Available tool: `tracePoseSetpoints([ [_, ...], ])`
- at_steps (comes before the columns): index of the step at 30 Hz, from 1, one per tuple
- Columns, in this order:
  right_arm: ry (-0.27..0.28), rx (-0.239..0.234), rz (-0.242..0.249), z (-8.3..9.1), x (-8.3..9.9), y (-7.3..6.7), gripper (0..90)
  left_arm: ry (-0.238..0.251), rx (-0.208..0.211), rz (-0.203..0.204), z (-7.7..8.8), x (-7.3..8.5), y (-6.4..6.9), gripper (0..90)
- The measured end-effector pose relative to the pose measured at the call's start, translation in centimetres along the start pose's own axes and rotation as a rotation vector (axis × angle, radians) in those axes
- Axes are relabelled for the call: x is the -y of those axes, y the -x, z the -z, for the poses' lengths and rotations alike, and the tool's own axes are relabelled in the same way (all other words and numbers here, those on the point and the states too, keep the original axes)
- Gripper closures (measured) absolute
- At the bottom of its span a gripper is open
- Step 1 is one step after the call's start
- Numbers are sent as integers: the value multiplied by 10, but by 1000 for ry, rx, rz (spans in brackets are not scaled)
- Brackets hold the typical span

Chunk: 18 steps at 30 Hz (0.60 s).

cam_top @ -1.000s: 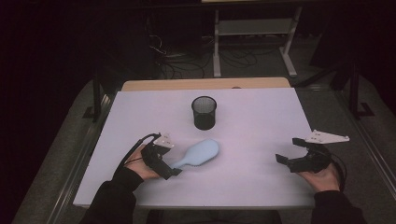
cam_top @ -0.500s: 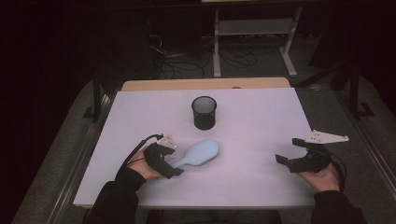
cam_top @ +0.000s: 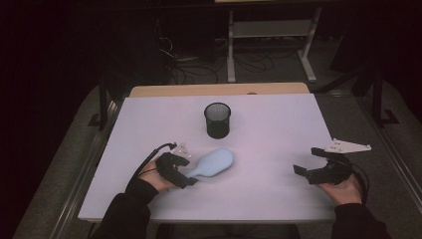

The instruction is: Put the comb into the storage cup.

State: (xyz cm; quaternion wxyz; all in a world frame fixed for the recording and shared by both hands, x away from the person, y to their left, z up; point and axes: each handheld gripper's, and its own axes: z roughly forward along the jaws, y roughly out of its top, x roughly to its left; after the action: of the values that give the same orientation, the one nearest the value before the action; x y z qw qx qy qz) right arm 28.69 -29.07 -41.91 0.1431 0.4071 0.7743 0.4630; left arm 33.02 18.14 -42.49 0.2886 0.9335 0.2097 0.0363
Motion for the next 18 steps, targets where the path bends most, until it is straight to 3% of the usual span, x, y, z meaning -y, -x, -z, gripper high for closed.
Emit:
tracePoseSetpoints([
  [10, -10, 1, 4, -1, 0, 0, 0, -33, -8, -28, -6, -5, 4, 406],
  [18, -14, 2, 6, -1, 0, 0, 0, -47, -14, -26, -9, -10, 5, 513],
])
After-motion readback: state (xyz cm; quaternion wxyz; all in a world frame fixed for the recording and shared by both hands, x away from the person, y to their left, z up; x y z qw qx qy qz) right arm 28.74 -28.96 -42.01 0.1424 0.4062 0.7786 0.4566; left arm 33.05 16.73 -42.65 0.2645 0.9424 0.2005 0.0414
